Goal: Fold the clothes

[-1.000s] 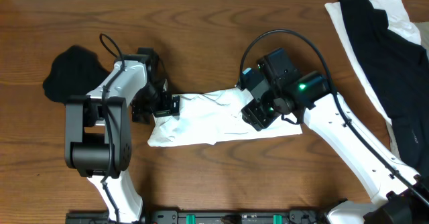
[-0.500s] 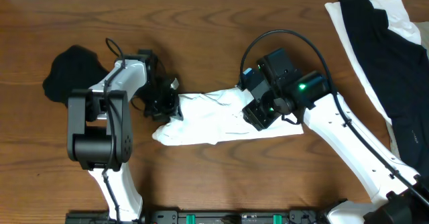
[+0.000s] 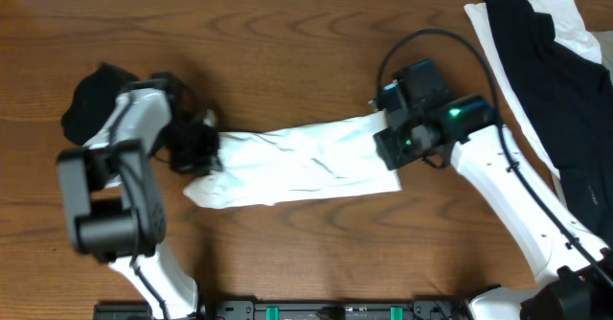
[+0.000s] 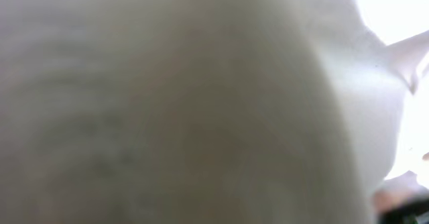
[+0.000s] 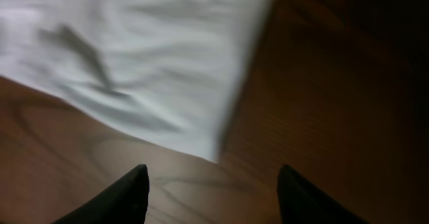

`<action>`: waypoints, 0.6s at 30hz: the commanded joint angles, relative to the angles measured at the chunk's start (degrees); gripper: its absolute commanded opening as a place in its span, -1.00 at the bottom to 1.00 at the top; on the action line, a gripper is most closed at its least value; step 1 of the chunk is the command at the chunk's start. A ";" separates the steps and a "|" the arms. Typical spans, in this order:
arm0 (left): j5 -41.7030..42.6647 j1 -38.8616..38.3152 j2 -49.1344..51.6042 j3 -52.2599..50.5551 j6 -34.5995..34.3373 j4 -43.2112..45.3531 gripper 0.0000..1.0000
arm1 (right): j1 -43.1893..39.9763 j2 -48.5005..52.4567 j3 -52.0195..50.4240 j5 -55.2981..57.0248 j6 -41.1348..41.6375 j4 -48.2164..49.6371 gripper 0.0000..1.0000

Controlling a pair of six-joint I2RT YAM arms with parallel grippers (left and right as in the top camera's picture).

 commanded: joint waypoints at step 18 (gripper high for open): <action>24.11 6.43 -23.61 2.49 -3.82 -3.06 -0.87 | -15.50 0.04 -0.37 3.06 0.39 -1.92 0.23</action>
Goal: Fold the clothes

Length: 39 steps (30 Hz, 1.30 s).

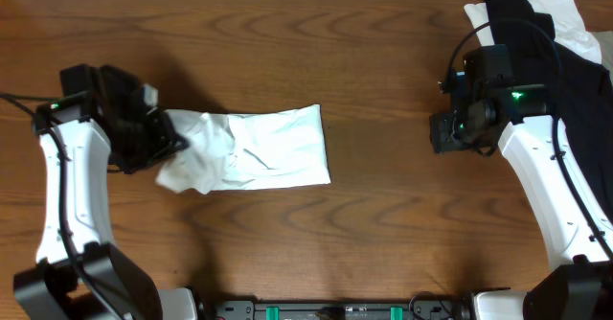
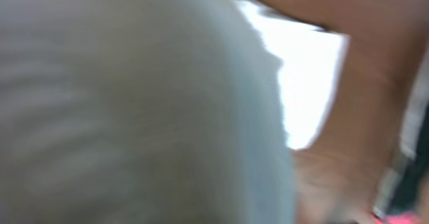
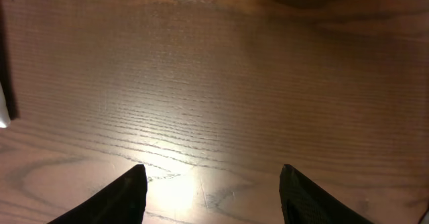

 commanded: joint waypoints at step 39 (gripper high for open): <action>-3.80 -38.88 8.66 1.88 -16.22 19.74 -0.80 | 0.07 0.04 -1.03 -3.52 -0.15 -1.53 0.22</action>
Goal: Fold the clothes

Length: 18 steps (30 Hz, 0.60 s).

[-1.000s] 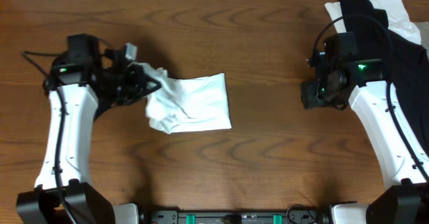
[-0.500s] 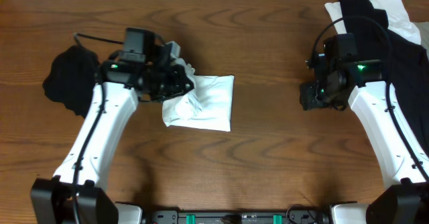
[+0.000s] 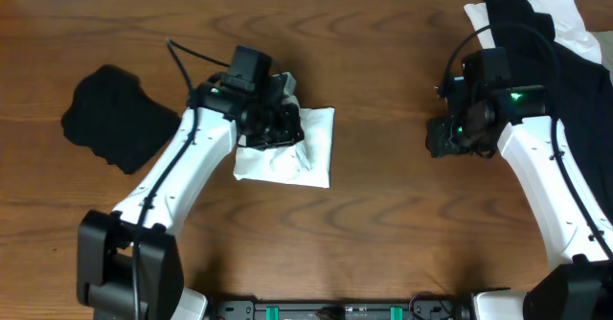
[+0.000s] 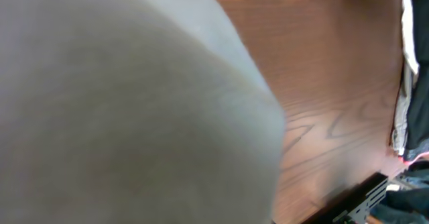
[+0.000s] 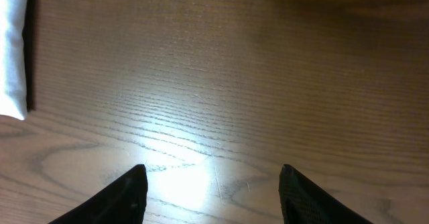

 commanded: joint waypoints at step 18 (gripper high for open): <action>0.04 -8.66 4.26 1.81 2.27 0.48 0.08 | 0.07 0.04 -0.46 -0.44 -0.20 0.00 0.24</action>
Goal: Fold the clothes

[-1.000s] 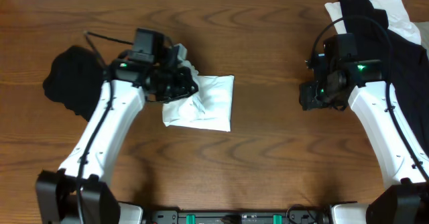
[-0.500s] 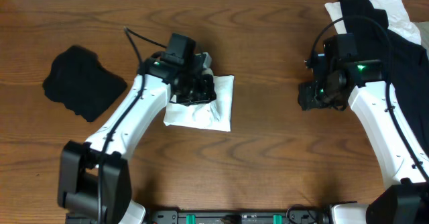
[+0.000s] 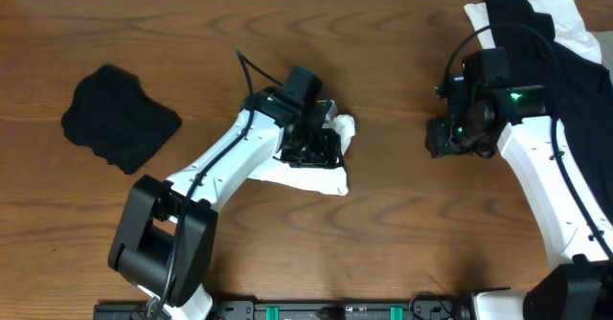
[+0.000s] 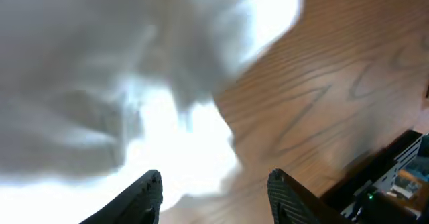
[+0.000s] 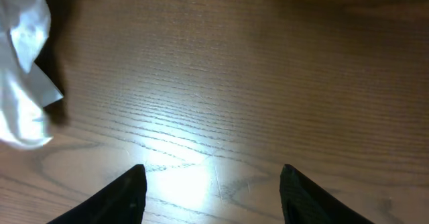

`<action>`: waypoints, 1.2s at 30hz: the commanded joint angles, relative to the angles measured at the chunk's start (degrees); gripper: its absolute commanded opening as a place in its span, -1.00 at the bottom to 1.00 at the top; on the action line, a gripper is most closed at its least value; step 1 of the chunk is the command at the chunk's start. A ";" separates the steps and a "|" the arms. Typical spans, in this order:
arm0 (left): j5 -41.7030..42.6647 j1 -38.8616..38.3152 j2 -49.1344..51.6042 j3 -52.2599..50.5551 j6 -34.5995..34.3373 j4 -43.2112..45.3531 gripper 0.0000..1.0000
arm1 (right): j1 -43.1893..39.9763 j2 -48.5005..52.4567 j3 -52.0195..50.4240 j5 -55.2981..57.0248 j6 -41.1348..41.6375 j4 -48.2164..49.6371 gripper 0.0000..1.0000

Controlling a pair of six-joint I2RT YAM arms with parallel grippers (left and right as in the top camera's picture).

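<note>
A white garment (image 3: 306,174) lies bunched in a small folded heap at the table's middle, one lump (image 3: 341,126) sticking up at its right. My left gripper (image 3: 312,149) hovers right over it, open (image 4: 214,198), with blurred white cloth (image 4: 134,83) and wood below and nothing between the fingers. My right gripper (image 3: 442,138) is open (image 5: 214,197) over bare wood to the right. The white garment's edge (image 5: 23,83) shows at the left of the right wrist view.
A folded black garment (image 3: 120,117) lies at the far left. A pile of black cloth (image 3: 536,52) on white cloth (image 3: 586,34) fills the back right corner, just behind the right arm. Brown wooden table (image 3: 402,234).
My left gripper, wrapped in white cloth before, is now open, a little further right and nearer. The garment is more bunched and reaches further right. The right arm has not moved.
The white garment first lay stretched long between both grippers. Then the right gripper stood away to the right, while the left held the garment's left end. Later that end was over the right part, making a small rectangle. Now the left gripper is open above it.
</note>
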 commanded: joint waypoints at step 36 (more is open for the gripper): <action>-24.22 14.88 4.98 0.63 10.38 0.92 -0.43 | 14.82 13.00 -0.37 -39.23 0.15 30.93 -0.69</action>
